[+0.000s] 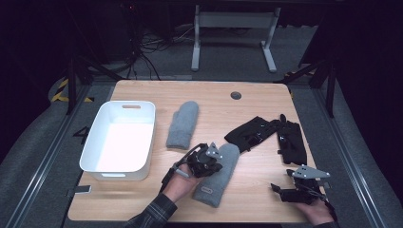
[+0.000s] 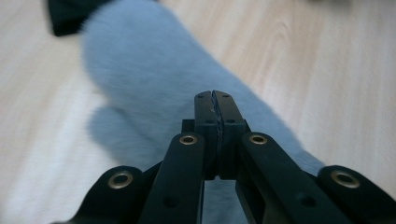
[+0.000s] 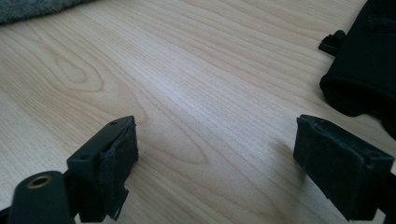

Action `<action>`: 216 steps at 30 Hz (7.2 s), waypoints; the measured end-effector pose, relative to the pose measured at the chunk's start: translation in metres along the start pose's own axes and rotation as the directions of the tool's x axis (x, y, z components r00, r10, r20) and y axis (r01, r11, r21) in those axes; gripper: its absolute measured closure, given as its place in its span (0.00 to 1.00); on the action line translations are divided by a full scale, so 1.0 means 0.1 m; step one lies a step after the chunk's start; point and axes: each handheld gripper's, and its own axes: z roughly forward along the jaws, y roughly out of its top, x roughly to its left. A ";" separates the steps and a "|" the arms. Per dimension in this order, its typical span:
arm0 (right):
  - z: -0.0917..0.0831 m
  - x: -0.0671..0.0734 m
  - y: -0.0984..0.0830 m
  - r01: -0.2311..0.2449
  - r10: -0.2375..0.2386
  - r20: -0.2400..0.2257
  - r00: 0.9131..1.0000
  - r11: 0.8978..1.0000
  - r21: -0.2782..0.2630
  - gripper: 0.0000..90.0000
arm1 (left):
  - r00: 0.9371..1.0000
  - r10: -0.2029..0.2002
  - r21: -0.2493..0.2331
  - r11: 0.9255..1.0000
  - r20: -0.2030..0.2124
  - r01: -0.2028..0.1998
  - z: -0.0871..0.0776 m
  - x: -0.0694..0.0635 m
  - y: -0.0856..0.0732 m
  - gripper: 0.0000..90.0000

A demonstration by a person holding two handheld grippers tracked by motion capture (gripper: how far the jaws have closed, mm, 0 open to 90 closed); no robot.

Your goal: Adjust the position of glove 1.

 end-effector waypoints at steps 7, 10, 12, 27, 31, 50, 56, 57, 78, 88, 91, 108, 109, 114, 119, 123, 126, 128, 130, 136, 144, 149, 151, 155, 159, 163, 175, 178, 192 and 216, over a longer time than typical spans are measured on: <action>0.01 0.00 0.01 0.001 -0.001 0.001 1.000 1.000 -0.001 0.16 | 0.999 -0.033 -0.010 0.999 -0.008 0.033 0.21 0.25 0.30 1.00; 0.01 0.00 0.01 0.001 -0.001 0.001 1.000 1.000 -0.001 0.16 | 0.999 -0.041 0.013 0.999 0.003 0.041 0.35 0.28 0.36 1.00; 0.01 0.00 0.01 0.001 -0.001 0.001 1.000 1.000 -0.001 0.16 | 0.999 -0.042 0.036 0.998 0.010 0.042 0.45 0.29 0.36 1.00; 0.01 0.00 0.01 0.001 -0.001 0.001 1.000 1.000 0.000 0.16 | 0.994 0.041 0.052 0.998 0.099 -0.047 0.54 0.11 0.33 1.00; 0.01 0.00 0.01 0.002 -0.002 0.001 1.000 1.000 -0.001 0.16 | 0.991 0.070 0.052 0.996 0.114 -0.077 0.63 0.04 0.44 1.00; 0.01 0.00 0.00 0.007 -0.007 -0.005 1.000 1.000 0.000 0.16 | 0.986 0.100 0.008 0.995 0.137 -0.102 0.69 -0.09 0.73 1.00; 0.01 0.00 0.00 0.007 -0.007 -0.005 1.000 1.000 0.000 0.16 | 0.997 0.051 -0.023 0.999 0.058 -0.050 0.35 0.13 0.65 1.00; 0.01 0.00 0.00 0.008 -0.008 -0.004 1.000 1.000 0.000 0.16 | 0.999 0.030 -0.025 0.999 0.039 -0.029 0.30 0.17 0.63 1.00; 0.01 0.00 0.00 0.006 -0.006 -0.005 1.000 1.000 -0.001 0.16 | 0.905 -0.286 -0.090 0.958 -0.314 0.271 -0.11 1.21 0.24 1.00; 0.01 0.00 0.00 0.007 -0.007 -0.006 1.000 1.000 -0.001 0.16 | 0.854 -0.346 -0.080 0.936 -0.388 0.343 -0.05 1.48 0.16 1.00; 0.01 0.00 0.00 0.008 -0.008 -0.007 1.000 1.000 0.000 0.16 | 0.840 -0.344 -0.062 0.934 -0.420 0.351 0.00 1.53 0.14 1.00; 0.01 0.00 0.00 0.008 -0.008 -0.008 1.000 1.000 -0.001 0.16 | 0.871 -0.353 -0.024 0.930 -0.341 0.367 0.21 1.53 0.05 1.00; 0.01 0.00 0.00 0.008 -0.008 -0.008 1.000 1.000 -0.001 0.16 | 0.875 -0.349 -0.022 0.931 -0.336 0.363 0.21 1.51 0.05 1.00; 0.01 0.00 0.00 0.008 -0.008 -0.008 1.000 1.000 -0.001 0.16 | 0.897 -0.324 -0.023 0.943 -0.301 0.333 0.27 1.40 0.12 1.00; 0.00 0.00 0.00 0.009 -0.009 -0.009 1.000 1.000 0.000 0.16 | 0.914 -0.299 -0.016 0.952 -0.275 0.307 0.33 1.30 0.19 1.00; 0.00 0.00 0.00 0.008 -0.008 -0.008 1.000 1.000 -0.001 0.16 | 0.925 -0.288 -0.019 0.956 -0.248 0.293 0.39 1.23 0.25 1.00; 0.01 0.00 0.00 0.008 -0.008 -0.008 1.000 1.000 -0.001 0.16 | 0.934 -0.284 -0.017 0.958 -0.218 0.287 0.44 1.18 0.30 1.00; 0.01 0.00 0.00 0.008 -0.008 -0.008 1.000 1.000 -0.001 0.16 | 0.940 -0.276 -0.009 0.960 -0.200 0.280 0.50 1.15 0.33 1.00; 0.01 0.00 0.00 0.008 -0.008 -0.008 1.000 1.000 -0.001 0.16 | 0.944 -0.269 -0.001 0.962 -0.190 0.274 0.55 1.12 0.36 1.00; 0.00 0.00 0.00 0.012 -0.012 -0.010 1.000 1.000 0.000 0.16 | 0.950 -0.242 -0.013 0.969 -0.199 0.245 0.46 1.11 0.42 1.00; 0.00 0.00 0.00 0.013 -0.013 -0.011 1.000 1.000 0.000 0.16 | 0.946 -0.239 -0.052 0.971 -0.221 0.234 0.15 1.34 0.40 0.87; 0.00 0.00 0.00 0.013 -0.013 -0.011 1.000 1.000 0.000 0.16 | 0.942 -0.244 -0.059 0.970 -0.230 0.237 0.08 1.41 0.36 0.64; 0.00 0.00 0.00 0.013 -0.013 -0.011 1.000 1.000 0.000 0.16 | 0.942 -0.247 -0.057 0.969 -0.229 0.240 0.09 1.43 0.33 0.49; 0.00 0.00 0.00 0.014 -0.014 -0.012 1.000 1.000 0.000 0.16 | 0.942 -0.241 -0.035 0.970 -0.235 0.239 0.14 1.45 0.28 0.36; 0.00 0.00 0.00 0.013 -0.013 -0.012 1.000 1.000 0.000 0.16 | 0.940 -0.243 -0.005 0.968 -0.240 0.249 0.21 1.48 0.21 0.23; 0.00 0.00 0.00 0.014 -0.014 -0.012 1.000 1.000 0.000 0.16 | 0.940 -0.252 0.006 0.966 -0.229 0.260 0.26 1.51 0.14 0.21; 0.00 0.00 0.00 0.015 -0.015 -0.012 1.000 1.000 0.000 0.16 | 0.941 -0.219 0.027 0.972 -0.259 0.234 0.29 1.48 0.08 0.57; 0.00 0.00 0.00 0.015 -0.015 -0.012 1.000 1.000 0.000 0.16 | 0.939 -0.232 0.010 0.970 -0.254 0.242 0.26 1.48 0.07 0.75; 0.00 0.00 0.00 0.014 -0.014 -0.013 1.000 1.000 0.000 0.16 | 0.925 -0.338 -0.080 0.941 -0.176 0.329 0.03 1.45 0.12 0.92; 0.00 0.00 0.00 0.015 -0.015 -0.012 1.000 1.000 0.000 0.16 | 0.939 -0.334 -0.058 0.942 -0.080 0.330 -0.26 0.96 0.31 0.92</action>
